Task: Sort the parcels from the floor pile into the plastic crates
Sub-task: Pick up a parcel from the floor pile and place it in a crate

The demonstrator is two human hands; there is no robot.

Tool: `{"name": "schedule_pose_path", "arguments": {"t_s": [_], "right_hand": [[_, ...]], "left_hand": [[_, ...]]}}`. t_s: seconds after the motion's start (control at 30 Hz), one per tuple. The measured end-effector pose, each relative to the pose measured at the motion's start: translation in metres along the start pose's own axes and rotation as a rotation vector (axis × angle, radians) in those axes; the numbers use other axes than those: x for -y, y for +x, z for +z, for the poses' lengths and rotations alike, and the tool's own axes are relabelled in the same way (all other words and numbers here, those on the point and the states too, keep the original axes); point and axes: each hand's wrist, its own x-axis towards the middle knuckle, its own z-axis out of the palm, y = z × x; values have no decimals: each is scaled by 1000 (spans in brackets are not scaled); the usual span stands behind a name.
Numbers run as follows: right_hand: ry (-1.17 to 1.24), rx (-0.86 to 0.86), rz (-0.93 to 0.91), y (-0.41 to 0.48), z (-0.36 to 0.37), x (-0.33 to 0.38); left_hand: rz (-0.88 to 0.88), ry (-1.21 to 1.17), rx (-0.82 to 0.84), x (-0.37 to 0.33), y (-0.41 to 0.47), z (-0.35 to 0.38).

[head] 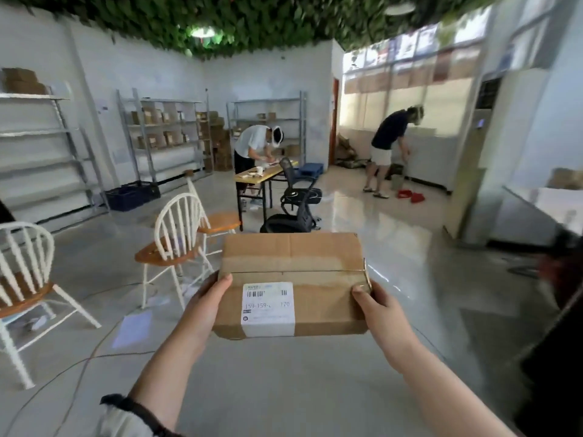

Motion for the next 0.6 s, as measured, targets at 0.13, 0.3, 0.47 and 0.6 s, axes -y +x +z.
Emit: {"name": "schedule_pose_path", "arguments": {"t_s": [0.13, 0.3, 0.47, 0.6], "right_hand": [[-24, -229, 32, -18, -120, -21], [-73, -548, 77, -75, -264, -42], [-114, -881, 121, -142, -373, -62], [-85, -1132, 147, -204, -429, -72]], "left_hand": [[6, 23, 225, 16, -20, 125], [-46, 45, 570, 40, -68, 284], [-46, 66, 934, 45, -135, 425], [-64, 79, 1194, 50, -195, 516]]}}
